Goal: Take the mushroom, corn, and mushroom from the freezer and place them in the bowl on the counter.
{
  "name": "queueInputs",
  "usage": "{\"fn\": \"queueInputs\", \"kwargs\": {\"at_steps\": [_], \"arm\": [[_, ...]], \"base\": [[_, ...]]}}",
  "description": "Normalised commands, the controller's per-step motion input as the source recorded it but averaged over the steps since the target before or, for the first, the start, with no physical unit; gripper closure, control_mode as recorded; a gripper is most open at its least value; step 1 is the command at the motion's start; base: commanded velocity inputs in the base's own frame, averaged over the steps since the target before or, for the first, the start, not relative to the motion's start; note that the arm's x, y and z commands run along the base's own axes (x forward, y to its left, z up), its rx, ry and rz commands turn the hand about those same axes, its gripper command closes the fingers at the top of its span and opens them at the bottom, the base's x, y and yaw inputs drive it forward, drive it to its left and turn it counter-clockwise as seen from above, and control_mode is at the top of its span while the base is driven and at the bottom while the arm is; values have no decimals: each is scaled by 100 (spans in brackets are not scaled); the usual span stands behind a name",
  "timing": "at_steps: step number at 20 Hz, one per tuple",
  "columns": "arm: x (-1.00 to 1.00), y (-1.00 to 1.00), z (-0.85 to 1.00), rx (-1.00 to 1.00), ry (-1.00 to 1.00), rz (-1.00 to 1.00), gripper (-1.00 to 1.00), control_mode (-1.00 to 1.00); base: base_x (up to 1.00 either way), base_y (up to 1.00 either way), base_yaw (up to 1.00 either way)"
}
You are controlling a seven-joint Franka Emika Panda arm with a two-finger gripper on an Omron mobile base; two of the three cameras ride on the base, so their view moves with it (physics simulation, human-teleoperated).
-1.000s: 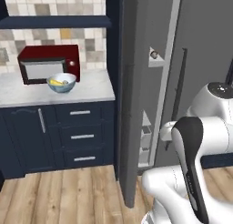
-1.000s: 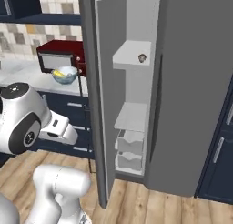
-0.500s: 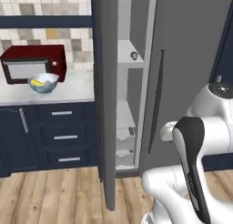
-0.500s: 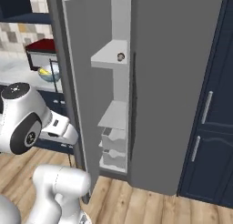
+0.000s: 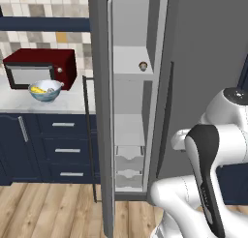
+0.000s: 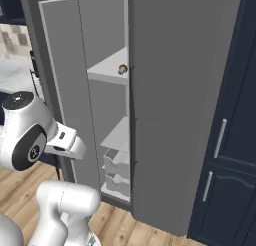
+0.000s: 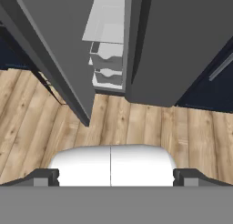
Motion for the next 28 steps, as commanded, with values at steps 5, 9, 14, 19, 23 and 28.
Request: {"fn": "queueInputs", "kwargs": {"at_steps": [5, 9, 14, 19, 23, 28], "arm": [[0, 0, 0, 0, 0, 0, -100, 100], [0, 0, 0, 0, 0, 0, -100, 100], [0, 0, 0, 0, 0, 0, -100, 100], [0, 0, 0, 0, 0, 0, -100, 100], [0, 0, 0, 0, 0, 0, -100, 100], [0, 0, 0, 0, 0, 0, -100, 100]], "base": [[53, -18, 35], [26, -57, 57], [11, -52, 47], [27, -1, 9], [36, -7, -14], [68, 0, -9]]}}
